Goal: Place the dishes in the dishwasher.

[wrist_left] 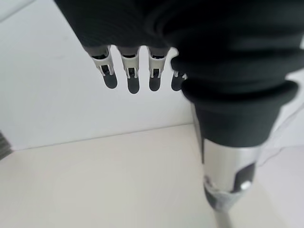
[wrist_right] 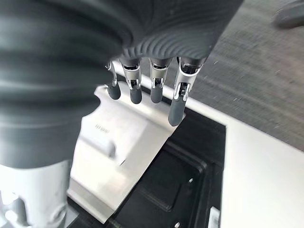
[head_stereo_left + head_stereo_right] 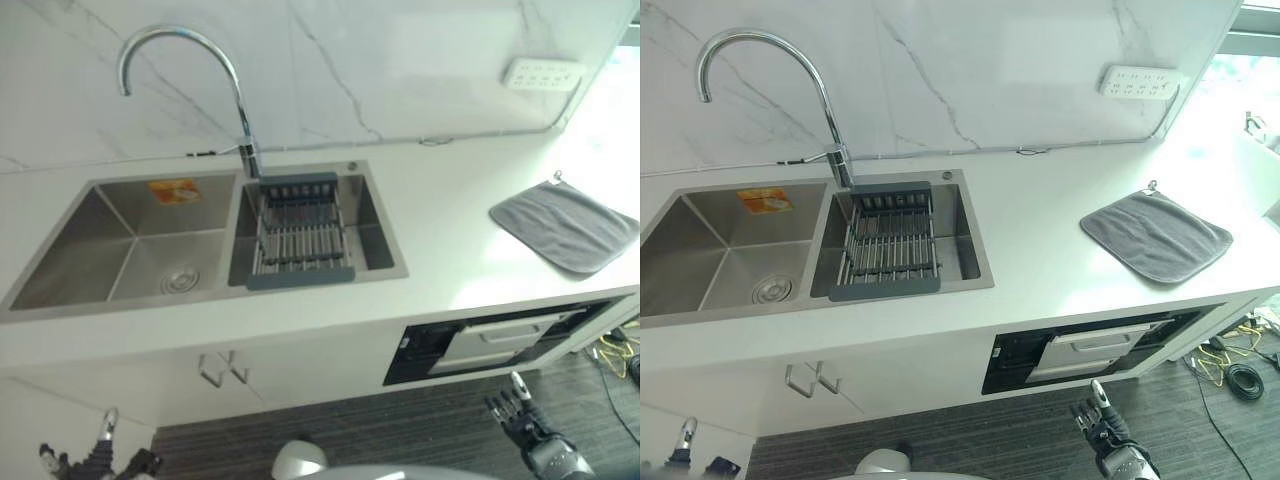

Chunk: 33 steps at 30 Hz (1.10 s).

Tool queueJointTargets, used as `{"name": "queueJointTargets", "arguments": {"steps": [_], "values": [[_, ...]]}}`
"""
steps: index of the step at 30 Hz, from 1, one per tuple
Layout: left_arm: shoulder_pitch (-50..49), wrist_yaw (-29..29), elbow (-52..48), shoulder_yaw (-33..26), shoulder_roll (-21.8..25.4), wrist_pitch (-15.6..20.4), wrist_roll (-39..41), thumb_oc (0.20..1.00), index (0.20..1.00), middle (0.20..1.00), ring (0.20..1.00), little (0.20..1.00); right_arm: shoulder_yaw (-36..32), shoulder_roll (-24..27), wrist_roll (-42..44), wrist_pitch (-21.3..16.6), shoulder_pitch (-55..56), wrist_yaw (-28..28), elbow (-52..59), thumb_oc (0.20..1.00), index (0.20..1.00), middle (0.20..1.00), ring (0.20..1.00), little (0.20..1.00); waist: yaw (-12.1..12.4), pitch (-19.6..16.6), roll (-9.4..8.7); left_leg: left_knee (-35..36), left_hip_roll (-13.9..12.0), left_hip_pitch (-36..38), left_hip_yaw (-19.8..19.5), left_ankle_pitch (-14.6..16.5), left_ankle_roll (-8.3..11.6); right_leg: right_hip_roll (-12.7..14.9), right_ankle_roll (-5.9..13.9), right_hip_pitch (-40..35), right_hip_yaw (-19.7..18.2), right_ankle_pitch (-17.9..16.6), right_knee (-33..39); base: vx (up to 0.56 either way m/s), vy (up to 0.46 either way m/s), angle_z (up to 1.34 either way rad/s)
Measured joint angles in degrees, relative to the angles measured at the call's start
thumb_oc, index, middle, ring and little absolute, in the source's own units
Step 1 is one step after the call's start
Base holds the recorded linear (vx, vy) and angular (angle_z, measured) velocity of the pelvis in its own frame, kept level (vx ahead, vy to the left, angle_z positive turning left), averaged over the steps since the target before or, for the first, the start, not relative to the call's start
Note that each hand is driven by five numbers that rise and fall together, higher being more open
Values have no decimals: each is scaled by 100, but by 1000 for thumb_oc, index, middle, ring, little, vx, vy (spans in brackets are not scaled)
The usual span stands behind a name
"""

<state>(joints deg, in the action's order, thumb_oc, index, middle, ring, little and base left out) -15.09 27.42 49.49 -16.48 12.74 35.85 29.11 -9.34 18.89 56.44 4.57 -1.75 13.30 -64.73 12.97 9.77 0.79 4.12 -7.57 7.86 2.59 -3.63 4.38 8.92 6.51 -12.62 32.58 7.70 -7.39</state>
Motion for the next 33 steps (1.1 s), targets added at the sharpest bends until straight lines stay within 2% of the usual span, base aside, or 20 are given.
{"name": "queueJointTargets", "arguments": {"steps": [5,7,8,9,11,12,13,15,17,18,21,24,26,30,33], "values": [[-71,-559,437,338,-299,-120,-116,1000,1000,1000,1000,1000,-2,-366,80,-16,106,-51,-20,1000,1000,1000,1000,1000,-28,13,19,-8,-33,-5,47,-21,34,-37,6,22,-34,4,37,-55,-10,-5],[-53,-884,598,768,-329,-394,-125,1000,1000,1000,1000,1000,174,-405,99,-39,97,-47,-57,1000,1000,1000,1000,1000,-27,10,17,-12,-43,-67,50,-33,53,-47,-9,84,-37,-4,36,-47,6,-2],[-42,-1139,757,1039,-383,-635,-106,1000,1000,1000,1000,1000,241,-435,97,-38,75,-46,-112,1000,1000,1000,1000,1000,-28,12,17,-8,-41,-90,58,-52,82,-48,-21,108,-38,-17,44,-36,26,-3],[14,-1453,1052,1170,-413,-1059,-16,1000,1000,1000,1000,1000,326,-459,85,-37,64,-39,-217,1000,1000,1000,1000,1000,-39,8,-4,-5,-40,-87,104,-52,83,-49,-20,106,-46,-24,78,-30,42,-4],[225,-2060,1961,1051,-470,-2075,362,1000,1000,1000,1000,1000,448,-464,-387,88,1,-51,-470,1000,1000,1000,1000,1000,-184,4,-18,9,-40,-75,135,-50,84,-47,-22,105,-63,-36,135,2,89,-6],[333,-2189,2258,872,-502,-2434,349,1000,1000,1000,1000,1000,501,-466,-733,202,12,-82,-531,1000,1000,1000,1000,1000,-268,-1,-21,20,-45,-41,156,-45,82,-19,-29,122,-85,-48,158,18,101,-19],[357,-2362,2496,754,-487,-2893,345,1000,1000,1000,1000,1000,677,-445,-1382,380,7,-152,-681,1000,1000,1000,1000,1000,-338,-5,-11,74,-51,33,271,-41,75,-29,-28,116,-180,-53,166,6,60,-30],[491,-2544,2450,826,-396,-3338,287,1000,1000,1000,1000,1000,887,-434,-2161,533,69,-181,-1078,1000,1000,1000,1000,1000,-442,-10,6,73,-50,90,371,-34,65,-29,-29,143,-243,-79,207,-3,61,-28],[687,-2821,2112,1219,-268,-3802,-4,1000,1000,1000,1000,1000,899,-406,-2437,511,123,-189,-1052,1000,1000,1000,1000,1000,-559,-41,58,73,-64,122,512,-30,57,-63,-34,141,-395,-186,261,-21,66,-33],[876,-3159,1965,1447,-184,-4144,-104,1000,1000,1000,1000,1000,888,-377,-2536,550,115,-194,-1034,1000,1000,1000,1000,1000,-656,-81,108,73,-66,131,576,-30,57,-79,-36,117,-439,-258,357,-30,74,-28],[1245,-3786,1794,1700,-137,-4780,-111,1000,1000,1000,1000,1000,877,-276,-2969,637,102,-196,-988,1000,1000,1000,1000,1000,-830,-254,205,75,-59,124,756,4,47,-80,-21,182,-619,-366,473,-19,46,-29],[1351,-4101,1803,1823,-123,-4999,-242,1000,1000,1000,1000,1000,910,-222,-3416,619,147,-223,-991,1000,1000,1000,1000,1000,-1038,-357,238,75,-50,158,875,16,58,-121,-24,207,-741,-542,695,-18,41,-24],[1333,-4292,1884,2344,-39,-5097,-583,1000,1000,1000,1000,1000,1296,-168,-3794,618,181,-283,-995,1000,1000,1000,1000,1000,-1085,-359,239,77,-54,176,971,26,50,-131,13,261,-870,-550,737,-19,24,-31],[1334,-4387,1865,2565,-14,-5077,-842,1000,1000,1000,1000,1000,1571,-154,-4484,569,403,-406,-889,1000,1000,1000,1000,1000,-1145,-357,226,77,-88,131,1132,60,20,-156,-1,369,-1056,-659,783,-55,22,-26],[1331,-4386,1852,2564,-17,-4971,-999,1000,1000,1000,1000,1000,1615,-165,-4514,571,387,-436,-842,1000,1000,1000,1000,1000,-1158,-356,196,77,-70,128,1226,66,8,-161,-34,398,-1152,-740,932,-49,18,-18]]}}
